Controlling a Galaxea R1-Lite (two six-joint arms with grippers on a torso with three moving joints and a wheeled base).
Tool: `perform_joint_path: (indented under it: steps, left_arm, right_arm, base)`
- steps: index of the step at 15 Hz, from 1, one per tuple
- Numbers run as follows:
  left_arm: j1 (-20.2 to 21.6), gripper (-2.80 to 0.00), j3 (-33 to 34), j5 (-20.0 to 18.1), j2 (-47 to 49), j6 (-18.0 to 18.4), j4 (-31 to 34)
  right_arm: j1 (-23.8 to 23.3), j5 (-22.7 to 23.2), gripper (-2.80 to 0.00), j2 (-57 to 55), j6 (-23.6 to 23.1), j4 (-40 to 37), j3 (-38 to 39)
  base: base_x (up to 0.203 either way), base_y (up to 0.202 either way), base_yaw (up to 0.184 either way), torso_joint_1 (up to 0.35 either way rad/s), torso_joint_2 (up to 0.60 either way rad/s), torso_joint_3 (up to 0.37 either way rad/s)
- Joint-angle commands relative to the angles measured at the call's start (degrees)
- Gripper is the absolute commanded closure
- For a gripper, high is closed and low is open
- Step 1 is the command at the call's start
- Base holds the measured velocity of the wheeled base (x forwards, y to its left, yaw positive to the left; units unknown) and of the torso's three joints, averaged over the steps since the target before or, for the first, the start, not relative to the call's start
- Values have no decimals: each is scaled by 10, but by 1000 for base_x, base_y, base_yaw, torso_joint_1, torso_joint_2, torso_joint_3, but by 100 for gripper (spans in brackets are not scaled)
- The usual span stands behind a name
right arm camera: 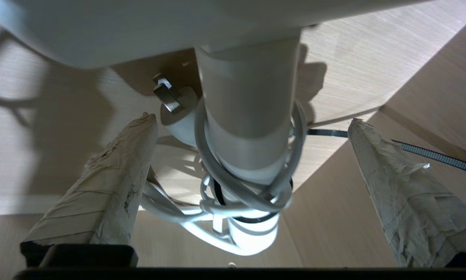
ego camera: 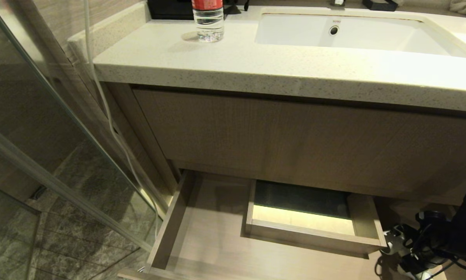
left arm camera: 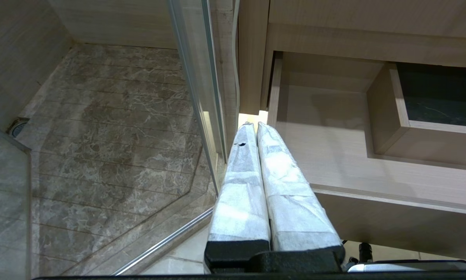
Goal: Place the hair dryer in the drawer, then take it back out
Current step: Take the hairdryer out
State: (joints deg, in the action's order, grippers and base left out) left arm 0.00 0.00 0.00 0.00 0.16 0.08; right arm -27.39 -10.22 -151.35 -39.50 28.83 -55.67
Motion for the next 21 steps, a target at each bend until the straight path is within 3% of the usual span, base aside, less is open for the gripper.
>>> perform_joint_path:
  steps: [1, 16, 17, 21]
  left_arm:
    - [0, 0, 0, 0, 0, 0, 0]
    - [0, 0, 0, 0, 0, 0, 0]
    - [0, 0, 0, 0, 0, 0, 0]
    - [0, 0, 0, 0, 0, 0, 0]
  right_arm:
    - [1, 0, -280, -17, -2, 3, -6]
    - [14, 4, -280, -45, -8, 9, -37]
    - [15, 4, 0, -45, -8, 9, -38]
    - [15, 3, 0, -42, -6, 9, -40]
  base:
    - [0, 0, 0, 0, 0, 0]
    - [0, 0, 0, 0, 0, 0]
    - [0, 0, 0, 0, 0, 0]
    - [0, 0, 0, 0, 0, 0]
